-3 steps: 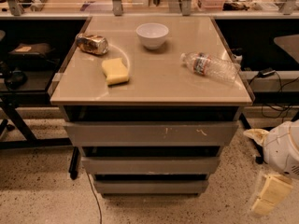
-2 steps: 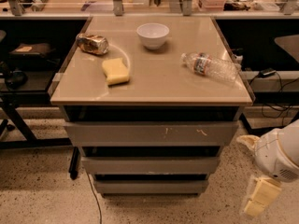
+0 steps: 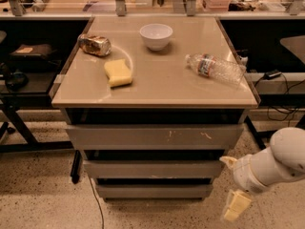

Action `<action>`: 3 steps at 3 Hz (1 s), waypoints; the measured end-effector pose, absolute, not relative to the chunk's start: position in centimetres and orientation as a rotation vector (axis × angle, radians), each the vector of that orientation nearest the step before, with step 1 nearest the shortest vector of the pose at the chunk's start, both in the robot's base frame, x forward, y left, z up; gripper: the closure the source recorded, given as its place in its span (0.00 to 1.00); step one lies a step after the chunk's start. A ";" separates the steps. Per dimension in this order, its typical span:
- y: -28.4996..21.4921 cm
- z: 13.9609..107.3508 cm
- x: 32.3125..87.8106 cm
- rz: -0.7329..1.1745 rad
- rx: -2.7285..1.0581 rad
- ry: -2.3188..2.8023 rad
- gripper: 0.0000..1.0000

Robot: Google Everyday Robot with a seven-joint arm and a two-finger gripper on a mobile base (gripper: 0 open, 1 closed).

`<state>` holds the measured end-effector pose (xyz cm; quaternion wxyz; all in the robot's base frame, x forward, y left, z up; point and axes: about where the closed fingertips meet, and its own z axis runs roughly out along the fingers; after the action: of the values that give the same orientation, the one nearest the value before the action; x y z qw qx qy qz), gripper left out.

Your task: Open middle drawer

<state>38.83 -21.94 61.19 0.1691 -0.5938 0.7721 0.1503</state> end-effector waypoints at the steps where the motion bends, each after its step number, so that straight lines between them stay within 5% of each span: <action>1: -22.4 55.5 40.8 0.452 -1.659 2.163 0.00; 3: -21.9 54.3 42.2 0.376 -1.707 2.075 0.00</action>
Offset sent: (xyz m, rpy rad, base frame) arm 0.0183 -0.0055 -0.0425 0.0274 -0.0244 -0.0033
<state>42.17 -21.86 54.33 0.2124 -0.6148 0.7473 0.1355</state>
